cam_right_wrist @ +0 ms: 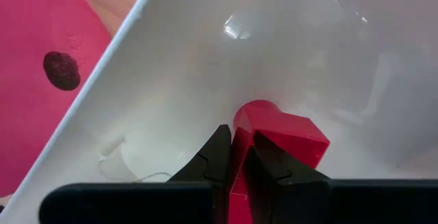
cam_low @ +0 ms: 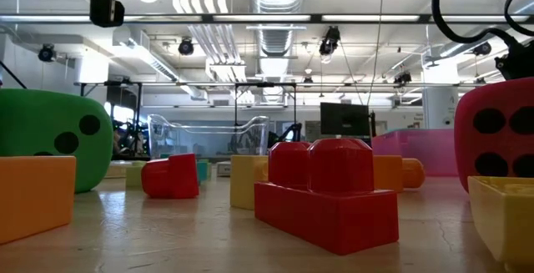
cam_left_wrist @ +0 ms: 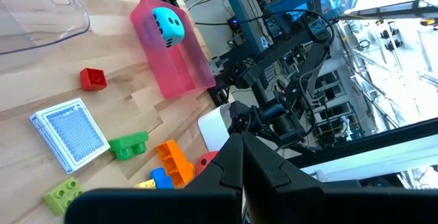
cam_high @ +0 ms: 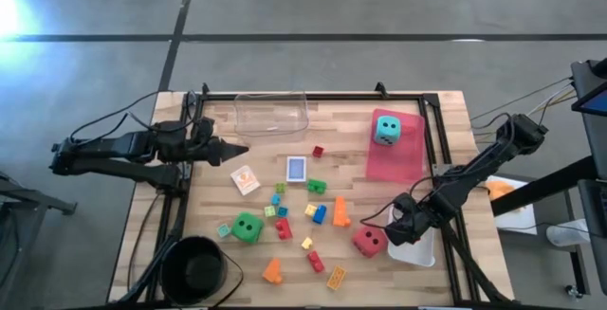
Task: Pick & Place Toys
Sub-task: Put the red game piece into the white bin
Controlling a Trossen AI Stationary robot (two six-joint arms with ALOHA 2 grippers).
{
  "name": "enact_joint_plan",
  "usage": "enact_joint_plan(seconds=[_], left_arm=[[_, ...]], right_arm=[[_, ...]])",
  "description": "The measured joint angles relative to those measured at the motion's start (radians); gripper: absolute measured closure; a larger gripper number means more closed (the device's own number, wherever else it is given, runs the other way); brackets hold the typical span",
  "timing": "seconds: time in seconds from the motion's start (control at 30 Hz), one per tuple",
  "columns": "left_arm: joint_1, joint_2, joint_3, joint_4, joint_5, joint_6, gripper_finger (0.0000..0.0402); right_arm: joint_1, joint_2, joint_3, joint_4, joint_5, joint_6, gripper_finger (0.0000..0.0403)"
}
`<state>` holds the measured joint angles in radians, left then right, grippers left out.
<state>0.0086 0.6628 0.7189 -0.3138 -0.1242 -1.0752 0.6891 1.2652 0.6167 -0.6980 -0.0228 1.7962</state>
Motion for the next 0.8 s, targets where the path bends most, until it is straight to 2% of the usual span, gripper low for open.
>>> enact_joint_plan(seconds=[0.17, 0.57, 0.8], left_arm=[[0.0, 0.0, 0.0, 0.0, 0.0, 0.0, 0.0399], [0.0, 0.0, 0.0, 0.0, -0.015, -0.008, 0.0399], [0.0, 0.001, 0.0, 0.0, -0.015, -0.033, 0.0399]], right_arm=[[0.0, 0.0, 0.0, 0.016, -0.011, 0.011, 0.037], [0.0, 0.0, 0.0, 0.036, -0.015, 0.052, 0.0214], [0.0, -0.034, 0.0, 0.048, -0.014, 0.064, 0.0168]])
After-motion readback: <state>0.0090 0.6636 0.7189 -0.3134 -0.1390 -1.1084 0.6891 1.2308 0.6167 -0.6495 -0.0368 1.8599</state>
